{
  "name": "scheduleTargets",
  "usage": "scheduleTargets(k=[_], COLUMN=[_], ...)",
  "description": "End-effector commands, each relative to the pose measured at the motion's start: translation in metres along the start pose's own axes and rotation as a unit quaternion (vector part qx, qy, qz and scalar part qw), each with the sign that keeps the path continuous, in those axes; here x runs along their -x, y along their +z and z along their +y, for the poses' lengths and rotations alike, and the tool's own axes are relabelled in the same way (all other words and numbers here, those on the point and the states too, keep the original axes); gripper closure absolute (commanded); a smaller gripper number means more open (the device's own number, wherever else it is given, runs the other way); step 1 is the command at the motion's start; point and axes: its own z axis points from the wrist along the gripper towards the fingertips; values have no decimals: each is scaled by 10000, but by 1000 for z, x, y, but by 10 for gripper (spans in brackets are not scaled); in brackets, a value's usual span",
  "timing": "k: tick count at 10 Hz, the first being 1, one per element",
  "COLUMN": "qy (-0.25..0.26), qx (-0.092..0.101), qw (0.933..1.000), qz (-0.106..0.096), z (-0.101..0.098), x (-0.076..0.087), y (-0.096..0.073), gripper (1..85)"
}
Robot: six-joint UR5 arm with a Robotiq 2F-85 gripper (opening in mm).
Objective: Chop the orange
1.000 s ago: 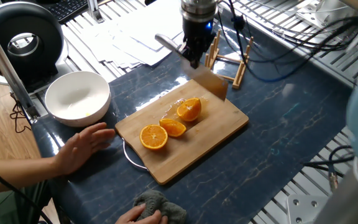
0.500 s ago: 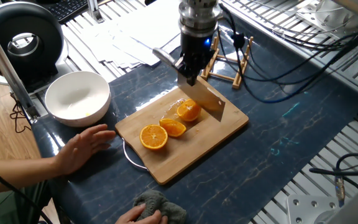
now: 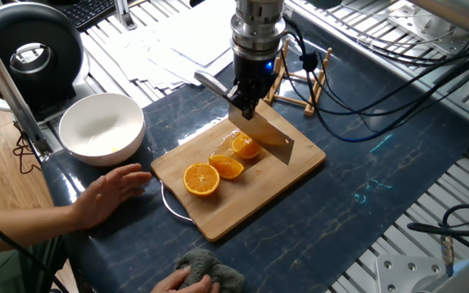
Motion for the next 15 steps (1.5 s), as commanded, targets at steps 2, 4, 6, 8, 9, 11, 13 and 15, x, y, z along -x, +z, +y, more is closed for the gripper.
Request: scheduleTargets(k=[2, 4, 6, 8, 9, 11, 13, 15], qy=[-58, -27, 27, 211, 257, 272, 280, 518], qx=[18, 17, 41, 66, 82, 90, 90, 29], qw=[9999, 9999, 9999, 9997, 9996, 9995, 9995, 9987], qz=[-81, -112, -105, -114, -114, -114, -114, 0], z=[-1, 2, 3, 4, 4, 3, 3, 5], x=[6, 9, 10, 11, 12, 12, 12, 3], y=[9, 14, 16, 17, 17, 17, 17, 10], gripper=[843, 843, 843, 843, 843, 843, 843, 843])
